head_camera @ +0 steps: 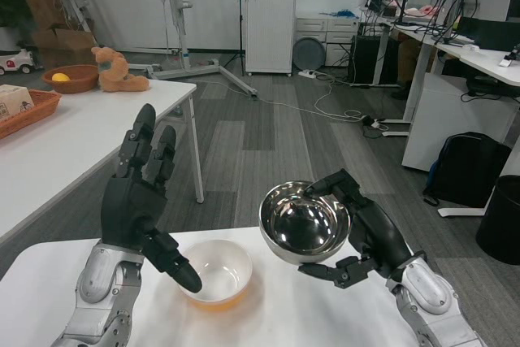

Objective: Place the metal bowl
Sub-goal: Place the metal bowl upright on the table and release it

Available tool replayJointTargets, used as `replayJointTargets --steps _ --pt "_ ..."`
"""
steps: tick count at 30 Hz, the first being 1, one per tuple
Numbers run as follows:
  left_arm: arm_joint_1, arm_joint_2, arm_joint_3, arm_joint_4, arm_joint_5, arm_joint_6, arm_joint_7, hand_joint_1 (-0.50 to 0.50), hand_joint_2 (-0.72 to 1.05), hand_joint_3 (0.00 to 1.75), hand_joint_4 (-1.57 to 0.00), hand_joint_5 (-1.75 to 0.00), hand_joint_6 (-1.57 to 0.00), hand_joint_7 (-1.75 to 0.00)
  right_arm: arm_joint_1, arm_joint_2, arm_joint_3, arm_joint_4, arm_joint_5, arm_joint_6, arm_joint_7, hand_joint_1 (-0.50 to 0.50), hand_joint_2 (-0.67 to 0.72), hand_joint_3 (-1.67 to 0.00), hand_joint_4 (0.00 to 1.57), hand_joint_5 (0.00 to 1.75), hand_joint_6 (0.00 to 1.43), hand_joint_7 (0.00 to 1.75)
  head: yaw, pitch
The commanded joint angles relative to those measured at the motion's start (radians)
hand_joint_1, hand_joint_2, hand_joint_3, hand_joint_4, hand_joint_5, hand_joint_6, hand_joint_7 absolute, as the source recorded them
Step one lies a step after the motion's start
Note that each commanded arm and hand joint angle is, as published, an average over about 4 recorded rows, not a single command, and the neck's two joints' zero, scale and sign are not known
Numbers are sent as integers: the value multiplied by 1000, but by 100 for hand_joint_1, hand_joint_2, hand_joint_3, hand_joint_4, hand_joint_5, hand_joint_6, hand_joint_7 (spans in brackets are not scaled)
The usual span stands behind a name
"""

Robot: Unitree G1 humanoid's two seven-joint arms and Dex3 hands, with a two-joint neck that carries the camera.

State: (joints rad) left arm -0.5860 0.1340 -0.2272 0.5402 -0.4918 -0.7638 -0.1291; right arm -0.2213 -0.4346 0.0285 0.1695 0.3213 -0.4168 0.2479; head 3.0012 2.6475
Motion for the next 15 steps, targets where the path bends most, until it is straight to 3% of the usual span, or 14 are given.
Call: replayJointTargets --steps 1,9,15 --pt "8 4 0 -14 6 3 -3 -50 -64 0 0 0 0 0 -10 1 -1 5 20 -27 -4 -29 -48 -93 157 165 137 140 -3 -3" --pt "9 4 0 -18 6 3 -4 -50 -64 9 0 0 0 0 -10 2 3 5 22 -30 -4 -29 -48 -93 157 165 137 140 -3 -4" --pt "13 4 0 -21 7 3 -4 -50 -61 2 0 0 0 0 -9 2 4 4 22 -33 -4 -29 -48 -91 157 165 137 140 -5 -14"
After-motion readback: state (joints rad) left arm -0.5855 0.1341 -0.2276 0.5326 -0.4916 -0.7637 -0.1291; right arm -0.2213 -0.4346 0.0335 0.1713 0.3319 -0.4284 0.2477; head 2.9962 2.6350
